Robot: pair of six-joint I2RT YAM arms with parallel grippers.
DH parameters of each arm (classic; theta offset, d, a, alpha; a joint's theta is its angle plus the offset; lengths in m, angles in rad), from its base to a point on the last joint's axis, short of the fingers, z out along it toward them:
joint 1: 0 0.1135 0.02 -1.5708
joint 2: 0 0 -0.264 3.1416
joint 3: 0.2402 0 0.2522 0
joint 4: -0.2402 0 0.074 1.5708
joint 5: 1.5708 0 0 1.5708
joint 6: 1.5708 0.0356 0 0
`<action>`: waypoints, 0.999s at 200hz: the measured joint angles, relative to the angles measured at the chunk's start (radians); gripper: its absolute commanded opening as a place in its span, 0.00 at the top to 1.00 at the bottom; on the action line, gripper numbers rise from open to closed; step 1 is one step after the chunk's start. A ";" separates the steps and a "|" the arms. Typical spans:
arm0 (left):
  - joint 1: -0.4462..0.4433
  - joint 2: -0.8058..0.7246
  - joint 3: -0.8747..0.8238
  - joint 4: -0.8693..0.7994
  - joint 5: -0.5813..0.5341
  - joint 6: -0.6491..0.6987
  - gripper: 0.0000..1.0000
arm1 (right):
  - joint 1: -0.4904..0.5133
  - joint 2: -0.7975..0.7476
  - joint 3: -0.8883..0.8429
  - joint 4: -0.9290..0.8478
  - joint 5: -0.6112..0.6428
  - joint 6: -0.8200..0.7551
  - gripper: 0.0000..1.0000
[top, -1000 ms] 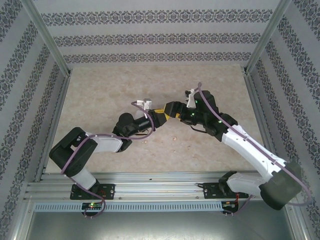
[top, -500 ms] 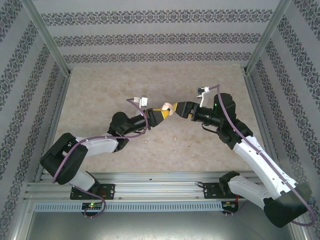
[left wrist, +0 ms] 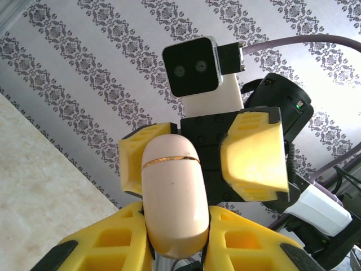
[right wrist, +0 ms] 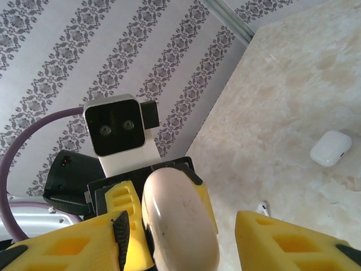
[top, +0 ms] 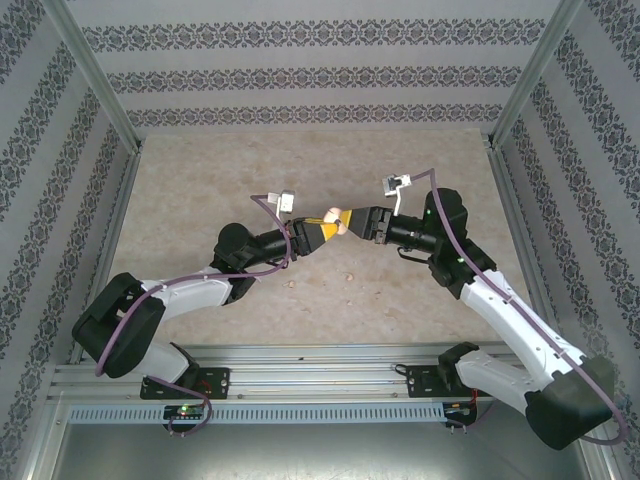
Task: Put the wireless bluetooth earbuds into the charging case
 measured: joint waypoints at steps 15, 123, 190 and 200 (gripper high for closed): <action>0.000 0.001 0.002 0.000 0.010 -0.013 0.83 | 0.001 0.009 -0.011 0.024 -0.014 0.012 0.46; 0.019 -0.054 0.022 -0.075 0.074 -0.015 0.61 | 0.021 0.027 -0.023 0.119 -0.090 0.005 0.79; 0.119 -0.365 0.043 -0.539 0.150 0.208 0.28 | 0.022 0.011 -0.012 0.004 -0.128 -0.171 0.83; 0.143 -0.386 0.055 -0.576 0.187 0.223 0.28 | 0.022 0.011 -0.005 -0.014 -0.142 -0.196 0.83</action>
